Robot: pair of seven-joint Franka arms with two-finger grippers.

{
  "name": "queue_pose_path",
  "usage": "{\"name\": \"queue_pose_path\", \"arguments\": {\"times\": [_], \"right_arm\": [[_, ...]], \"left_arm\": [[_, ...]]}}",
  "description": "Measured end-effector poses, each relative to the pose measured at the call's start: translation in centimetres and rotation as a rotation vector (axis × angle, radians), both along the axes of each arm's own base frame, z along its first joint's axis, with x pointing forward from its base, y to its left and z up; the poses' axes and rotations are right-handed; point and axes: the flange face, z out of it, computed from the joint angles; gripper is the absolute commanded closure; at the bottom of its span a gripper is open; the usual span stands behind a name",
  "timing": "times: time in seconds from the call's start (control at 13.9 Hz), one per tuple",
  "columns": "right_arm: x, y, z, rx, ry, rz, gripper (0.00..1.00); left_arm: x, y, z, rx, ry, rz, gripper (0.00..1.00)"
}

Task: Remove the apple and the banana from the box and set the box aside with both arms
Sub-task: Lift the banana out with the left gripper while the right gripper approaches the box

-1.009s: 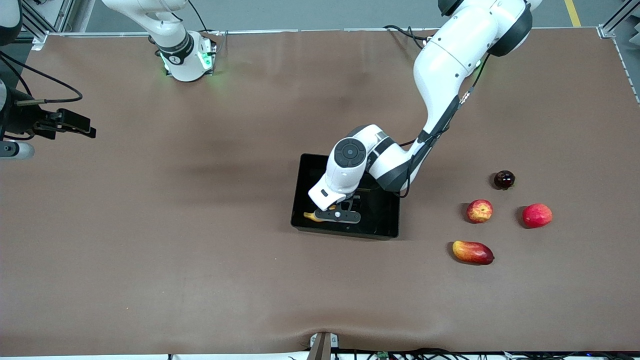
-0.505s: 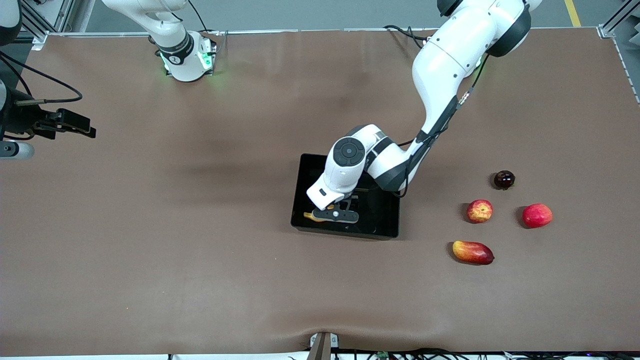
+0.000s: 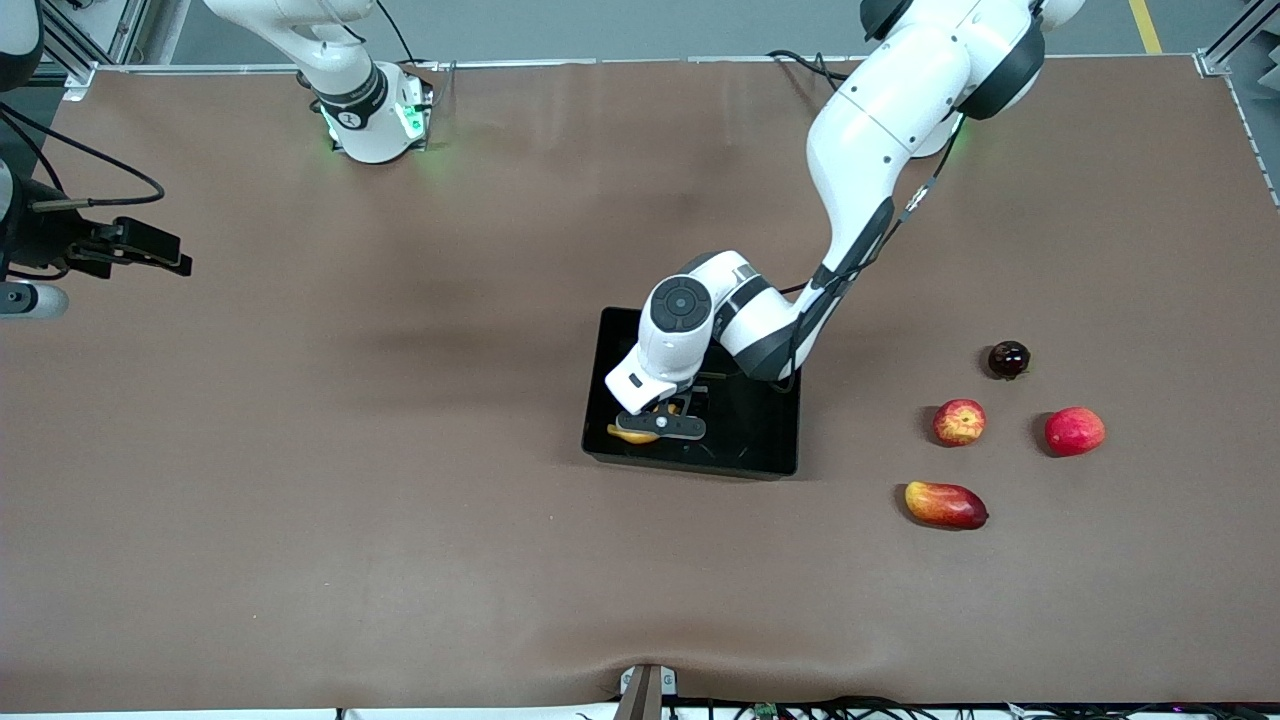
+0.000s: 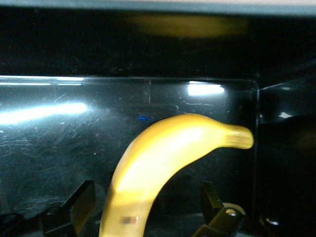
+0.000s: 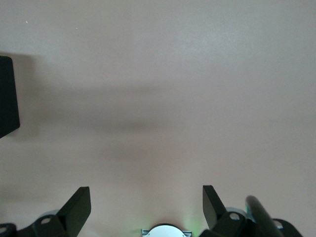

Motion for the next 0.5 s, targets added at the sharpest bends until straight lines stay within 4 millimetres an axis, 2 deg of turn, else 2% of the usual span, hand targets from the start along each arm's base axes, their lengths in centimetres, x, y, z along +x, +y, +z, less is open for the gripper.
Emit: {"name": "queue_pose_path", "arguments": {"times": [0.22, 0.29, 0.43, 0.5], "right_arm": [[0.0, 0.0, 0.0, 0.0, 0.0, 0.0, 0.0], [0.0, 0.0, 0.0, 0.0, 0.0, 0.0, 0.0], [0.0, 0.0, 0.0, 0.0, 0.0, 0.0, 0.0], [0.0, 0.0, 0.0, 0.0, 0.0, 0.0, 0.0]], "left_arm": [[-0.25, -0.2, -0.35, 0.009, -0.003, -0.001, 0.3], [-0.23, -0.17, -0.36, 0.009, -0.003, 0.004, 0.47], [-0.17, -0.1, -0.38, 0.009, -0.003, 0.01, 0.94], [-0.15, -0.09, -0.37, 0.009, -0.004, 0.011, 1.0]]}}
